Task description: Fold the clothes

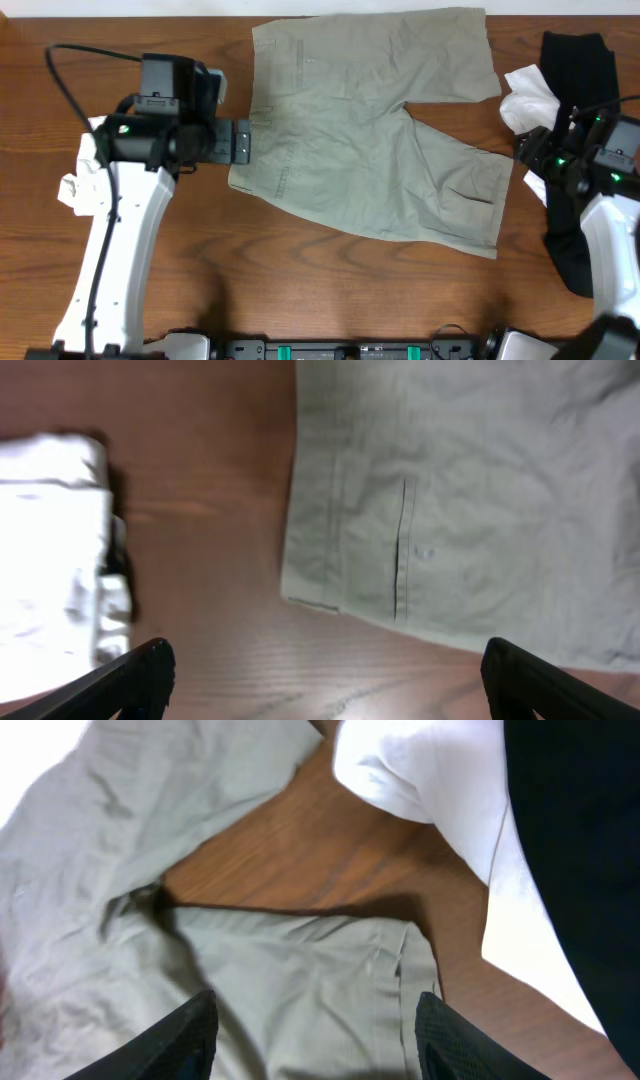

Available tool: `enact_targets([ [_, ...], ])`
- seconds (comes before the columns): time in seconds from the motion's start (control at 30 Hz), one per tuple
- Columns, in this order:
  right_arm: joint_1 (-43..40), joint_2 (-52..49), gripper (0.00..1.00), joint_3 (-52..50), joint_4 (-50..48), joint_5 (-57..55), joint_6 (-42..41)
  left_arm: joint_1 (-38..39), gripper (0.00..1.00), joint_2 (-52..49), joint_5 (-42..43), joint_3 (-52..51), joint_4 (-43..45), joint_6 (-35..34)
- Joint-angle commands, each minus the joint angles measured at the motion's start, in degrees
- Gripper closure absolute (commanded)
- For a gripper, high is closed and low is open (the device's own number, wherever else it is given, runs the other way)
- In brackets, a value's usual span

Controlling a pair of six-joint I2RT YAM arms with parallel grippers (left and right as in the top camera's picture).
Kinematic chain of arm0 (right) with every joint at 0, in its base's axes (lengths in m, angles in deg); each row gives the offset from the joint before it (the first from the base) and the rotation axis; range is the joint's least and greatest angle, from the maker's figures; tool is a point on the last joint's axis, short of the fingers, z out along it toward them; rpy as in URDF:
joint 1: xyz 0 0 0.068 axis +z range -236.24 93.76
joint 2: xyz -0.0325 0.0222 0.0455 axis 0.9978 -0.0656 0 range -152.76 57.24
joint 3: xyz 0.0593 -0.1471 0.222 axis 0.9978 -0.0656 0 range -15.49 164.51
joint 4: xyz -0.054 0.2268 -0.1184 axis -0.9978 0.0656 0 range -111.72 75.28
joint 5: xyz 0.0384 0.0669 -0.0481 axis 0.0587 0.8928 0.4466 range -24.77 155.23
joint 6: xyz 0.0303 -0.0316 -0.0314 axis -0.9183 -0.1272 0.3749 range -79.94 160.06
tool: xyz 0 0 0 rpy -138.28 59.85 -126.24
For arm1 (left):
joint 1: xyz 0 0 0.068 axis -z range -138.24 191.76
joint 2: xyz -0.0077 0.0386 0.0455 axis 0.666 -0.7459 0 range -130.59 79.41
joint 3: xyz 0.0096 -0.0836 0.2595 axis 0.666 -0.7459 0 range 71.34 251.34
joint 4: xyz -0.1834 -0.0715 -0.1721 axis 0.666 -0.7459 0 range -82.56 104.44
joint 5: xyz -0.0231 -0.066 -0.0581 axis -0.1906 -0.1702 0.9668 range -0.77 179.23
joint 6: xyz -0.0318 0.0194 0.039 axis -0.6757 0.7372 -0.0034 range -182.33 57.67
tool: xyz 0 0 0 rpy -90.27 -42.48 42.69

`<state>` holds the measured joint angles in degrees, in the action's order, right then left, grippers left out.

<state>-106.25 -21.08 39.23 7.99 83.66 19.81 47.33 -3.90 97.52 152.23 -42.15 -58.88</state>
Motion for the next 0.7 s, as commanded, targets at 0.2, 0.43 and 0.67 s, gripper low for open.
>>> enact_targets([
  [0.2,0.2,3.9,0.36,0.5,9.0,0.6,4.5,-0.2,0.02,-11.1,1.8,-4.8,1.5,-0.3],
  [0.43,0.2,3.8,0.35,0.5,9.7,0.7,4.7,-0.3,0.02,-20.5,1.8,-4.8,6.4,-0.1],
  [0.67,0.2,3.8,0.35,0.5,9.6,0.7,4.7,-1.7,0.02,-27.2,4.3,-4.8,6.4,-0.7],
])
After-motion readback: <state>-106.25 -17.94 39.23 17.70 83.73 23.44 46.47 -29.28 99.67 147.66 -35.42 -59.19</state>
